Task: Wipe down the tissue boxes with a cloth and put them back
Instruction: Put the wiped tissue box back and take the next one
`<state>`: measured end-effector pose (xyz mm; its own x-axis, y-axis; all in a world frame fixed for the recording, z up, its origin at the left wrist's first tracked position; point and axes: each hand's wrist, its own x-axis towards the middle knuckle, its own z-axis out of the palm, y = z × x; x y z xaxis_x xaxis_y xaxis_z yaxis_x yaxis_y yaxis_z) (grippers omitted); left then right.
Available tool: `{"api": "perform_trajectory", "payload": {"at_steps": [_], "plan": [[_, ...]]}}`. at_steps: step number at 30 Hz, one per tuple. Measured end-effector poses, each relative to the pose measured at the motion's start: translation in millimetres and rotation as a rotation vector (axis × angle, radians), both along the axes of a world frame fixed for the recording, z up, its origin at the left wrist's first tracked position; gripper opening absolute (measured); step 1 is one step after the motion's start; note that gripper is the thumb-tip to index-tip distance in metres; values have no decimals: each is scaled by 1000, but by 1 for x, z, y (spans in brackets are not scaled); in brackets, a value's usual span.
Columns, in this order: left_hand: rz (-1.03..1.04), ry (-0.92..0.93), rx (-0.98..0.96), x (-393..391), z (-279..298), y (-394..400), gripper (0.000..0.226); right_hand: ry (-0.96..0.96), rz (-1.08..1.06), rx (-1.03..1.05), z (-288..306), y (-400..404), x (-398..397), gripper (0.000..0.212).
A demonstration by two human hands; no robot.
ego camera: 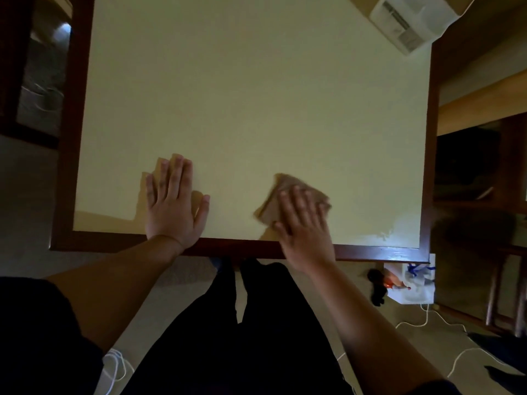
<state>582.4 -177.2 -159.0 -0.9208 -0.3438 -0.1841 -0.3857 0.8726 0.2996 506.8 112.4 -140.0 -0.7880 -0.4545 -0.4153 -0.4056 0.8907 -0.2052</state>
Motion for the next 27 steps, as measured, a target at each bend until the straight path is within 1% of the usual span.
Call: {"api": "perform_trajectory", "payload": {"at_steps": [2,4,7,10,15,19,24,27], "plan": [[5,-1,-5,0,-1,1,82,9,-274,20,-2,36,-20,71],[8,-2,-13,-1,-2,1,82,2,-463,13,-1,60,-30,71],[7,0,-19,-1,-3,1,83,18,-548,-8,-1,58,-29,72],[11,5,-18,-1,-3,1,83,29,-582,-22,-2,45,-25,70],[11,0,-19,-2,-2,1,83,37,-490,-52,-5,39,-30,71],[-4,-23,4,-2,0,0,85,26,-438,-57,-6,16,-39,72],[1,-45,58,-3,5,-4,87,28,-289,-59,-4,-54,-56,70],[-28,-26,160,-2,14,-16,83,7,-188,-55,-1,-107,-65,70]]}}
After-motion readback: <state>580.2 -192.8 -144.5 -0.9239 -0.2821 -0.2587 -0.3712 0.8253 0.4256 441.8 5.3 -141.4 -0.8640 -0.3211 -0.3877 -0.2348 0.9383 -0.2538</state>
